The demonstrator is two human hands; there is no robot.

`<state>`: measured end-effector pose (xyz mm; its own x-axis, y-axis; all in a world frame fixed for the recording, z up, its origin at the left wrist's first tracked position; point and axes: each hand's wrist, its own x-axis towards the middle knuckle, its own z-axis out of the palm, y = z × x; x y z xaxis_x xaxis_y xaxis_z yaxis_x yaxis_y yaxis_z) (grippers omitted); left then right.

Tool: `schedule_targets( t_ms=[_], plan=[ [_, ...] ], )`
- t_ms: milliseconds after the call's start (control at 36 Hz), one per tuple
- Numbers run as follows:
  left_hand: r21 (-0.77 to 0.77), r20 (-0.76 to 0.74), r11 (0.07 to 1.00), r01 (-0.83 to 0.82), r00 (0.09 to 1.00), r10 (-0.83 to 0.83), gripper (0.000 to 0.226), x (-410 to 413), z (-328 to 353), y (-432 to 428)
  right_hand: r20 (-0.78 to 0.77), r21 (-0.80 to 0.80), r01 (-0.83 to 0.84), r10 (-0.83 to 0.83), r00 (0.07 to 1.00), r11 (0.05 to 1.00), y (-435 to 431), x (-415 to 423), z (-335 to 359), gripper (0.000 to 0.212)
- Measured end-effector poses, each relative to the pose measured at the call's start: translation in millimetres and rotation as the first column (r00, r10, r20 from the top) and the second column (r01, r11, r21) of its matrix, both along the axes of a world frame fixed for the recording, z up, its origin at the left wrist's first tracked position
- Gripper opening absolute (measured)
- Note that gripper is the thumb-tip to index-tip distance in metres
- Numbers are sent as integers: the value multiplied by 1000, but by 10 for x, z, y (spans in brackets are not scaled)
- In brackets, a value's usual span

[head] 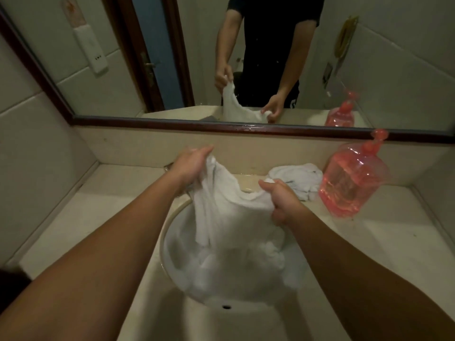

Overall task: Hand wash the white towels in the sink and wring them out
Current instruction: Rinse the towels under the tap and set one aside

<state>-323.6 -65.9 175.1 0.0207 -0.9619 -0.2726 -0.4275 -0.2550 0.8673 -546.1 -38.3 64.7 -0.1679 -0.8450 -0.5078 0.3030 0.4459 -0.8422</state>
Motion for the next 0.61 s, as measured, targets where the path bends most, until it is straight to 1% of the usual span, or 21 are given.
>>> schedule_targets(
  t_ms=[56,83,139,194,222,250,306,333,361,389,417,444,500,528,556,611],
  plan=[
    [-4,30,1000,-22,999,22,45,20,-67,-16,-47,61,-25,28,998,998,-22,-87,12,39],
    [-8,31,999,-42,999,42,38,29,-106,-32,-63,92,-47,53,997,995,-30,-123,16,44],
    [-13,47,998,-55,997,55,39,45,-168,-59,-26,171,-71,76,997,983,-33,-182,40,42],
    [-4,53,998,-68,996,68,50,67,-202,-100,52,239,-82,71,996,967,-3,-196,125,46],
    [14,32,997,-77,997,76,58,86,-200,-115,99,256,-89,66,993,962,-7,-217,122,47],
    [46,-12,995,-86,996,86,68,112,-186,-117,115,271,-105,77,990,957,-5,-232,129,47],
    [130,-137,988,-85,985,103,88,189,-219,-161,89,316,-109,85,992,943,20,-262,103,39],
    [168,-185,983,-76,977,107,87,218,-248,-184,77,328,-124,105,992,936,30,-268,86,31],
    [192,-211,979,-65,972,106,79,233,-269,-196,68,334,-138,123,990,932,26,-268,59,21],
    [205,-228,977,-67,967,114,68,242,-299,-206,48,342,-132,123,991,931,26,-257,37,17],
    [215,-254,974,-77,958,132,59,241,-335,-211,36,348,-107,101,994,932,23,-254,-10,19],
    [224,-283,971,-85,948,148,52,234,-381,-211,22,349,-73,70,997,934,20,-241,-40,27],
    [238,-331,966,-102,927,179,47,226,-478,-197,55,330,-22,4,998,944,-6,-243,-124,44],
    [240,-347,965,-106,919,187,46,225,-517,-187,58,325,-12,-7,998,946,3,-230,-110,47],
    [237,-360,964,-121,911,203,44,237,-561,-184,61,315,0,-21,998,949,11,-219,-90,45],
    [235,-363,959,-157,902,236,43,268,-670,-197,61,310,10,-31,998,951,29,-183,-31,31]
  ],
)
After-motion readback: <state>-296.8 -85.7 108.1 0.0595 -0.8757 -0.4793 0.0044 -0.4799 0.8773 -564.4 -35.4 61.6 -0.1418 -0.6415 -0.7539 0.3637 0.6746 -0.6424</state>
